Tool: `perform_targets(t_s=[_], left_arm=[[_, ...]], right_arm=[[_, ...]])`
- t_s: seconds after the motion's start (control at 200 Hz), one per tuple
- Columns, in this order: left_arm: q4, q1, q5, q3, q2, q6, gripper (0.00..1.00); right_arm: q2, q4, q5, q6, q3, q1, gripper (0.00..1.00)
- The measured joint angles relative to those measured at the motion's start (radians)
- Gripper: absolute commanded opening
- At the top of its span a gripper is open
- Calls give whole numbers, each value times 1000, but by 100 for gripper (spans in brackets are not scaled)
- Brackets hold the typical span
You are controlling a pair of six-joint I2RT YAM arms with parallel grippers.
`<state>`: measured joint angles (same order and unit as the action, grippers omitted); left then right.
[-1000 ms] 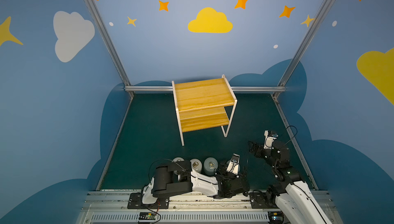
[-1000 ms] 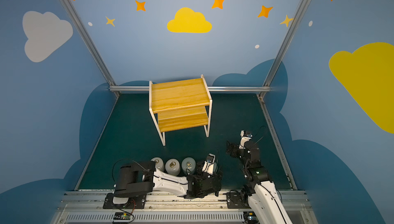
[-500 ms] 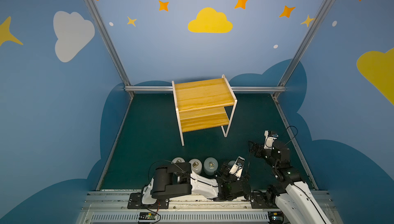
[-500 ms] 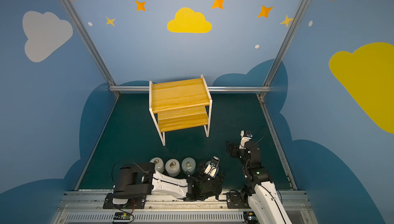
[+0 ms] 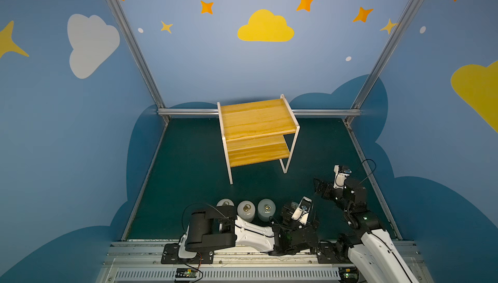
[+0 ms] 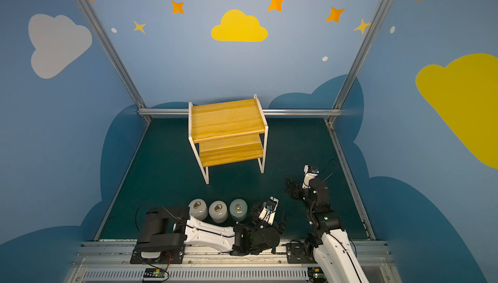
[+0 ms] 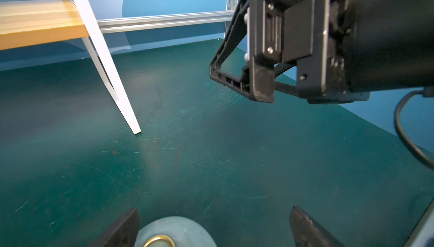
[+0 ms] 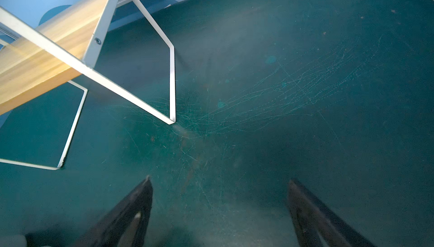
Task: Remove the tea canisters from the shelf
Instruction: Place the tea canister at the center of the board, then move the tea canister to the center of the board.
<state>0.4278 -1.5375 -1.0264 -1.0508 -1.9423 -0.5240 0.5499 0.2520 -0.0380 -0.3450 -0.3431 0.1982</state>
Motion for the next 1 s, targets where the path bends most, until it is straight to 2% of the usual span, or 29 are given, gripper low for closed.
perform_targets(t_s=[0.14, 0.28, 0.451, 0.771, 1.001], left_arm=[[0, 0, -2, 0, 0, 13, 100], [23, 0, 1, 1, 12, 85, 100], [50, 22, 55, 61, 128, 171, 99], [-120, 203, 208, 146, 433, 210, 98], [-262, 318, 290, 197, 544, 211, 98]], right_arm=[[-1, 4, -6, -16, 0, 0, 92], [0, 40, -10, -50, -3, 0, 91], [7, 127, -47, -92, -32, 0, 89], [-49, 299, -119, -175, -40, 15, 83], [-40, 371, -99, -257, -40, 118, 81]])
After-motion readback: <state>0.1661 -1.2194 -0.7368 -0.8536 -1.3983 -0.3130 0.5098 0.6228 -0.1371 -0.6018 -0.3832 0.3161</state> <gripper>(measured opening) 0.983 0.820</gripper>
